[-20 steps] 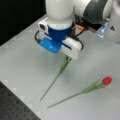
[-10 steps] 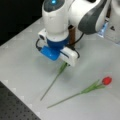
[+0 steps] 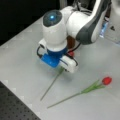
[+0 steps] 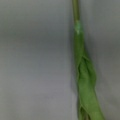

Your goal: Flower insertion into a vase

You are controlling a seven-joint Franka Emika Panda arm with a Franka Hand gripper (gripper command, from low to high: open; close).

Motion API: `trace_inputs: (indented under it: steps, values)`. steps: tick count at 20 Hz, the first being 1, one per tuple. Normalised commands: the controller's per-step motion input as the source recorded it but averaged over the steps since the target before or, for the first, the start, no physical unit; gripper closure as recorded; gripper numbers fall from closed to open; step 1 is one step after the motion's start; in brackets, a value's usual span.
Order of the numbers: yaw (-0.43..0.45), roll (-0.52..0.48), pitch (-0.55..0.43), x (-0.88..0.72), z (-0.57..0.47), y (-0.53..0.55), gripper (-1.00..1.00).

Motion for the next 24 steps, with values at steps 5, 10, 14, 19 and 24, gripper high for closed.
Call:
trace_inputs:
  steps: [5,10,14,19,24]
  values:
    - [0.129,-0.029,-0.021,0.03,-0.17,-0.14,-1.0]
    - [0.136,-0.035,-0.018,0.03,-0.13,-0.11,-1.0]
    - [0.143,-0.044,-0.028,0.09,-0.12,-0.08,-1.0]
    - [0.146,-0.046,-0.04,0.14,-0.13,-0.03,-1.0]
    - [0.15,-0.036,-0.027,0.18,-0.13,0.02,1.0]
